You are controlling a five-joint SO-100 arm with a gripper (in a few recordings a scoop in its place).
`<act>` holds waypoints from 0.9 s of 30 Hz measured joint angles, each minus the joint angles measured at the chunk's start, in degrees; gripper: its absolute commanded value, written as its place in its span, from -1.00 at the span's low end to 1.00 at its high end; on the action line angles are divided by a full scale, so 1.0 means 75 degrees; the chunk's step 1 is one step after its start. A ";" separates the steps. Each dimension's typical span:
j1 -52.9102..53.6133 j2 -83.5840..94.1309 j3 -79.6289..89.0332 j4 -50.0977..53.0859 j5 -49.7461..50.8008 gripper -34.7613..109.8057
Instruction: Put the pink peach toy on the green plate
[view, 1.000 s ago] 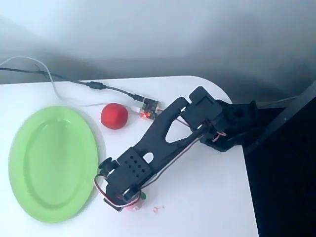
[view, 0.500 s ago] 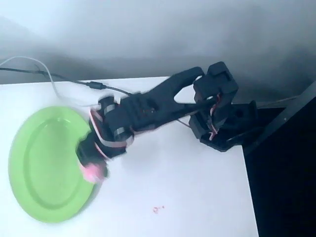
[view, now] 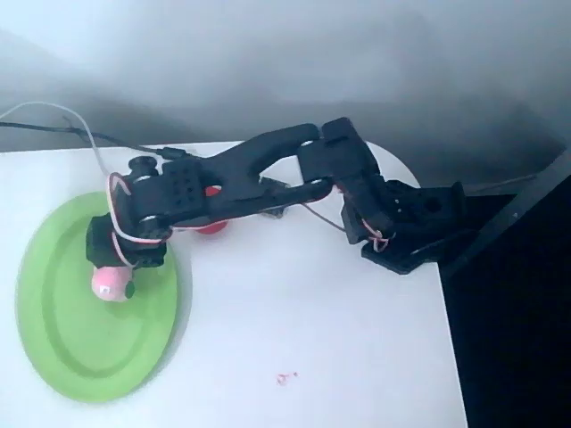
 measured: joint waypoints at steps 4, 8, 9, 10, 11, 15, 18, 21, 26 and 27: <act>-0.0047 -0.0715 -0.0680 -0.0223 0.0000 -0.52; -0.0023 -0.1102 -0.1160 -0.0281 0.0000 -0.52; -0.0035 -0.1137 -0.1207 -0.0281 -0.0023 -0.52; -0.0047 -0.1137 -0.1230 -0.0281 0.0000 -0.52; -0.0070 -0.1219 -0.1242 -0.0293 0.0000 -0.52; -0.0070 -0.1289 -0.1406 -0.0375 0.0000 0.04; -0.0070 -0.1359 -0.1441 -0.0551 0.0000 0.16; -0.0070 -0.1430 -0.1465 -0.0563 -0.0035 0.20; -0.0223 -0.1430 -0.1465 -0.0621 0.0000 0.20; -0.0234 -0.1430 -0.1465 -0.0621 0.0000 0.20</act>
